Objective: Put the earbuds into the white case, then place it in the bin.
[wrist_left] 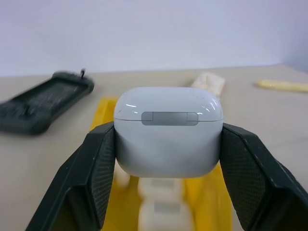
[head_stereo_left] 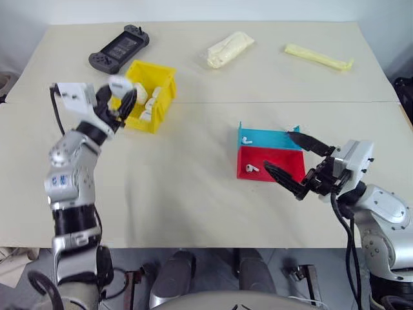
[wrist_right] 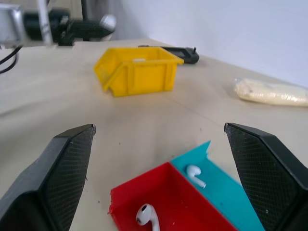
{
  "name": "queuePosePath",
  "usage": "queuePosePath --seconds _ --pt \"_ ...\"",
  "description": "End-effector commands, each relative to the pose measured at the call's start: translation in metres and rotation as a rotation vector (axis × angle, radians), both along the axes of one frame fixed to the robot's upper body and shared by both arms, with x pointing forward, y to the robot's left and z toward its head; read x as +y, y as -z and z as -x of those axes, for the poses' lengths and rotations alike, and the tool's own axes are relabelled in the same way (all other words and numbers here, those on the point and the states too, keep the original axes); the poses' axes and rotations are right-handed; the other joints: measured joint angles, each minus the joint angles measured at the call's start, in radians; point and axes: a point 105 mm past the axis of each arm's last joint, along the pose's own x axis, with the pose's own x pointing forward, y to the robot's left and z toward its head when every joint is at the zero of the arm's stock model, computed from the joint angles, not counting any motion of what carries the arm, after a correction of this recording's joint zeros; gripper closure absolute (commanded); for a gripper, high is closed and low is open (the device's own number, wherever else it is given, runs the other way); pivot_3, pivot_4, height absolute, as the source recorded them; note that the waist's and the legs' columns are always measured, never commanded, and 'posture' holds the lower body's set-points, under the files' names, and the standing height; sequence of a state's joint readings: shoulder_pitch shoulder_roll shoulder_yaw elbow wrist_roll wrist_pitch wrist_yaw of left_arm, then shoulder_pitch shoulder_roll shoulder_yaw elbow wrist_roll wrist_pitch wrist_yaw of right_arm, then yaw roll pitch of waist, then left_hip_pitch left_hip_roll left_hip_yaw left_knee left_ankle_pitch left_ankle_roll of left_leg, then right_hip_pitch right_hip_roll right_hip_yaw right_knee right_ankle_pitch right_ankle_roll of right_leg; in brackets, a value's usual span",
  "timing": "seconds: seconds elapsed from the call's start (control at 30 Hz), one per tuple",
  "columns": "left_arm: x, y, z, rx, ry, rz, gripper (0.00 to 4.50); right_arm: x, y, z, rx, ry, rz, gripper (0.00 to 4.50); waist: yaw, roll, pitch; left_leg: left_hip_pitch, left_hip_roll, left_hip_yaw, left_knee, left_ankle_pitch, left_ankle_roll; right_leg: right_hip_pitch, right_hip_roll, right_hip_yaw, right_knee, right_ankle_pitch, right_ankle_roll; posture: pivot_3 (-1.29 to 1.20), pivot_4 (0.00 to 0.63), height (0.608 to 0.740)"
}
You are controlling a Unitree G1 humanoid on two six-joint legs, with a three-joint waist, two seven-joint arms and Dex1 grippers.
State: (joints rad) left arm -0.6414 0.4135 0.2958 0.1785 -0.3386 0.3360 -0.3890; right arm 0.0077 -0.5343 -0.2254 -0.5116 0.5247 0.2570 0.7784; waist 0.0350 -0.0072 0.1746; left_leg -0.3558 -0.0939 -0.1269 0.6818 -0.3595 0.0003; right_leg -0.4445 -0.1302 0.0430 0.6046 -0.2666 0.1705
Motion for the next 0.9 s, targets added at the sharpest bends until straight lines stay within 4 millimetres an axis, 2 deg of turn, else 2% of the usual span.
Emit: queuePosePath --seconds 0.03,0.13,0.27,0.43,0.47,0.57,0.63,0.7,0.9 --pt "-0.004 0.002 -0.024 0.052 -0.004 -0.037 1.69 0.002 -0.012 0.002 -0.071 0.016 -0.004 0.02 -0.007 0.000 0.000 0.000 0.000 0.000 0.000 0.000 0.000 0.000 0.000 0.000 0.000 0.000 0.000 0.00 0.150 0.740" --pt "-0.010 0.010 -0.044 0.116 -0.011 -0.097 1.69 0.001 -0.015 0.002 -0.086 0.028 -0.007 0.02 -0.012 0.000 0.000 0.000 -0.002 0.000 -0.001 0.000 0.000 0.000 0.001 -0.001 0.000 0.000 0.000 0.00 0.150 0.740" --pt "-0.002 0.009 -0.054 0.123 -0.071 -0.126 1.69 0.002 -0.018 0.004 -0.093 0.030 -0.004 0.02 -0.025 -0.001 0.000 0.000 0.000 0.001 -0.002 0.000 -0.001 -0.001 0.002 -0.001 0.000 0.000 0.000 0.00 0.150 0.740" --pt "-0.010 0.002 -0.046 0.083 0.029 -0.130 0.12 -0.001 -0.018 0.007 -0.086 0.037 0.002 0.00 -0.025 -0.001 0.000 0.000 0.000 0.000 -0.001 0.000 0.000 -0.001 0.001 -0.001 0.001 0.000 0.000 0.00 0.150 0.740" --pt "-0.010 0.002 -0.043 0.080 0.043 -0.135 0.04 -0.001 -0.018 0.006 -0.084 0.037 0.005 0.00 -0.024 -0.001 0.000 0.000 0.000 0.000 -0.001 0.000 0.000 -0.001 0.001 -0.001 0.001 0.000 0.000 0.00 0.150 0.740" --pt "-0.010 -0.005 -0.023 0.017 0.124 -0.197 0.04 -0.003 -0.017 0.006 -0.075 0.028 0.018 0.00 -0.031 -0.001 0.000 0.000 0.001 0.000 -0.001 0.000 0.000 -0.001 0.001 -0.001 0.001 0.000 0.000 0.00 0.150 0.740" --pt "0.001 -0.009 -0.004 -0.028 0.145 -0.239 0.04 -0.004 -0.015 0.004 -0.064 0.016 0.031 0.00 -0.039 -0.001 0.000 0.000 0.002 0.001 -0.001 0.000 0.000 -0.002 0.001 -0.001 0.001 0.000 0.000 0.00 0.150 0.740" --pt "0.009 -0.004 0.014 -0.020 0.170 -0.295 0.04 -0.006 -0.013 0.003 -0.043 0.000 0.043 0.00 -0.042 -0.001 0.000 0.000 0.003 0.001 -0.002 0.000 0.000 -0.002 0.001 -0.001 0.001 0.000 0.000 0.00 0.150 0.740" --pt "0.033 0.041 0.062 0.131 0.276 -0.464 0.04 -0.017 -0.005 -0.008 0.031 -0.045 0.048 0.00 -0.036 0.000 0.000 0.001 0.003 0.001 -0.002 0.000 0.000 -0.001 0.000 -0.001 0.002 0.000 0.000 0.00 0.150 0.740"
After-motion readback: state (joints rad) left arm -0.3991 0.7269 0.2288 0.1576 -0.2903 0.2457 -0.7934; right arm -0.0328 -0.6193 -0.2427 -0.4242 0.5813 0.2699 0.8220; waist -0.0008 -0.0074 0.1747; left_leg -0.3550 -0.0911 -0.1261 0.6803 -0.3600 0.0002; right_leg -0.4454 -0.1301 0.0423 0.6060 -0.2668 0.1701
